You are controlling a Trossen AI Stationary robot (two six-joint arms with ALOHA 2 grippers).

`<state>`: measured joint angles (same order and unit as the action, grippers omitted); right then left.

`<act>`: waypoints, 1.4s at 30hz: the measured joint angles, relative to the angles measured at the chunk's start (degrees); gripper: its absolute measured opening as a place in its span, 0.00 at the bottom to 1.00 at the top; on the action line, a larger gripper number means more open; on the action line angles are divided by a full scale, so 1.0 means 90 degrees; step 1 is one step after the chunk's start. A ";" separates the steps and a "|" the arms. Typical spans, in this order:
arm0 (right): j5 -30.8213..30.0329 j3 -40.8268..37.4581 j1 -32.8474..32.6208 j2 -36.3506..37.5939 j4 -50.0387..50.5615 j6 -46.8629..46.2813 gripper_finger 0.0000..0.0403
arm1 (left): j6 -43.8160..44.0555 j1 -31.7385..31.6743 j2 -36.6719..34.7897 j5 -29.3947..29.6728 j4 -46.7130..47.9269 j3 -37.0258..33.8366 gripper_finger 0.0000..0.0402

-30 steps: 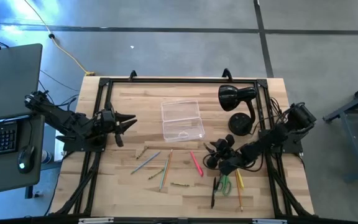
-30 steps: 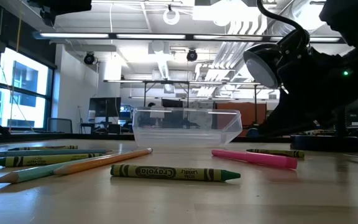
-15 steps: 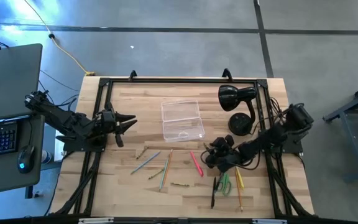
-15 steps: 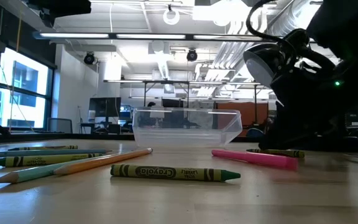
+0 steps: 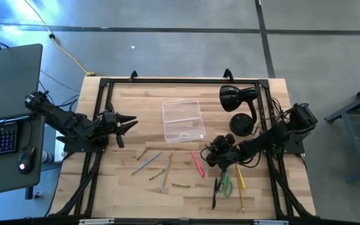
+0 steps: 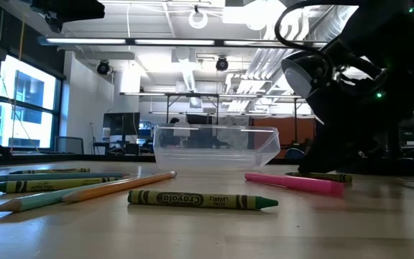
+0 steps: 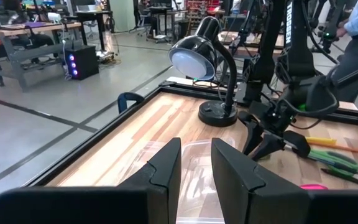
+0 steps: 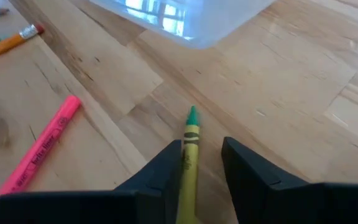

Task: Pick & place school supplies into a supply box
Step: Put the green crayon into the transparent supply box

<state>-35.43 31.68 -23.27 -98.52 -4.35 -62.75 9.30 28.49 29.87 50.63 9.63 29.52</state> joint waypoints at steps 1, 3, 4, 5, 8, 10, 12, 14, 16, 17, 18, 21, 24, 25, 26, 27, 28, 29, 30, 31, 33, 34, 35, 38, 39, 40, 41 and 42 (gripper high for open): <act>0.0001 -0.0002 0.0015 0.0000 -0.0038 0.0005 0.21 | 0.0000 0.0000 0.0000 0.0000 0.0000 0.0000 0.29; 0.0022 -0.0009 0.0083 0.0000 -0.0195 -0.0011 0.18 | 0.0000 0.0000 0.0001 0.0002 0.0000 0.0000 0.29; 0.0060 -0.0010 0.0115 0.0000 -0.0267 -0.0014 0.18 | 0.0000 0.0002 0.0002 0.0001 0.0000 0.0000 0.29; 0.0093 -0.0012 0.0143 -0.0002 -0.0310 -0.0016 0.17 | 0.0000 0.0000 0.0000 0.0000 0.0002 0.0000 0.29; 0.0168 0.0111 0.0179 -0.0003 -0.0021 0.0002 0.17 | 0.0000 0.0001 0.0001 0.0000 0.0008 0.0000 0.29; 0.0178 0.0202 0.0207 -0.0009 0.0252 0.0050 0.17 | 0.0000 0.0000 0.0000 0.0000 0.0056 0.0000 0.29; 0.0253 0.0260 0.0259 -0.0012 0.0362 0.0065 0.17 | 0.0000 0.0000 0.0002 -0.0004 0.0113 -0.0002 0.29; 0.0424 0.0334 0.0329 -0.0009 0.0397 0.0146 0.17 | 0.0000 0.0000 0.0002 -0.0006 0.0120 -0.0002 0.29; 0.0577 0.0409 0.0392 -0.0007 0.0495 0.0273 0.17 | 0.0000 0.0000 0.0000 -0.0011 0.0120 -0.0002 0.29; 0.0630 0.0465 0.0415 -0.0007 0.0616 0.0327 0.17 | 0.0001 0.0000 0.0000 -0.0025 0.0118 -0.0002 0.29; 0.0672 0.0500 0.0426 -0.0007 0.0739 0.0343 0.17 | 0.0006 0.0002 0.0002 -0.0053 0.0117 -0.0002 0.29; 0.0687 0.0522 0.0426 -0.0012 0.0904 0.0358 0.17 | 0.0109 0.0001 0.0002 -0.0131 0.0112 -0.0002 0.29; 0.0622 0.0527 0.0405 -0.0109 0.0863 0.0359 0.17 | 0.0187 0.0002 0.0002 -0.0199 0.0097 -0.0002 0.29; 0.0522 0.0528 0.0375 -0.0180 0.0831 0.0366 0.17 | 0.0189 0.0000 0.0002 -0.0199 0.0097 -0.0002 0.29; 0.0399 0.0533 0.0342 -0.0272 0.0784 0.0375 0.16 | 0.0189 0.0000 0.0000 -0.0192 0.0092 -0.0002 0.29; 0.0279 0.0537 0.0300 -0.0353 0.0729 0.0380 0.16 | 0.0189 0.0000 0.0000 -0.0190 0.0087 -0.0002 0.29; 0.0161 0.0542 0.0256 -0.0425 0.0701 0.0382 0.15 | 0.0189 0.0001 0.0000 -0.0183 0.0092 -0.0002 0.29; 0.0038 0.0542 0.0203 -0.0496 0.0667 0.0383 0.13 | 0.0189 0.0002 0.0001 -0.0182 0.0091 -0.0002 0.29; -0.0113 0.0543 0.0148 -0.0540 0.0649 0.0381 0.12 | 0.0189 0.0000 0.0000 -0.0182 0.0090 -0.0002 0.29; -0.0228 0.0538 0.0090 -0.0562 0.0650 0.0380 0.10 | 0.0190 0.0001 0.0001 -0.0182 0.0090 -0.0002 0.29; -0.0397 0.0524 -0.0006 -0.0575 0.0644 0.0367 0.05 | 0.0243 0.0000 0.0000 -0.0180 0.0090 -0.0002 0.29; -0.0412 0.0519 -0.0041 -0.0559 0.0640 0.0375 0.03 | 0.0321 0.0000 0.0002 -0.0180 0.0090 -0.0002 0.29; -0.0384 0.0521 -0.0060 -0.0545 0.0642 0.0426 0.02 | 0.0409 0.0002 0.0002 -0.0180 0.0092 -0.0002 0.29; -0.0254 0.0617 -0.0143 -0.0534 0.0742 0.0476 0.03 | 0.0625 0.0002 0.0002 -0.0177 0.0092 -0.0002 0.29; -0.0226 0.0691 -0.0178 -0.0534 0.0760 0.0476 0.03 | 0.0669 0.0002 0.0001 -0.0177 0.0092 -0.0002 0.29; -0.0213 0.0768 -0.0221 -0.0541 0.0803 0.0517 0.03 | 0.0690 0.0001 0.0001 -0.0177 0.0092 -0.0002 0.29; -0.0180 0.0876 -0.0265 -0.0551 0.0877 0.0578 0.03 | 0.0692 0.0001 0.0002 -0.0177 0.0092 -0.0002 0.29; -0.0100 0.1014 -0.0315 -0.0552 0.0923 0.0661 0.02 | 0.0692 0.0001 0.0003 -0.0177 0.0092 -0.0002 0.29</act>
<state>-36.34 40.81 -26.11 -103.49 3.96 -56.80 15.53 28.50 29.89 49.04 10.46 29.50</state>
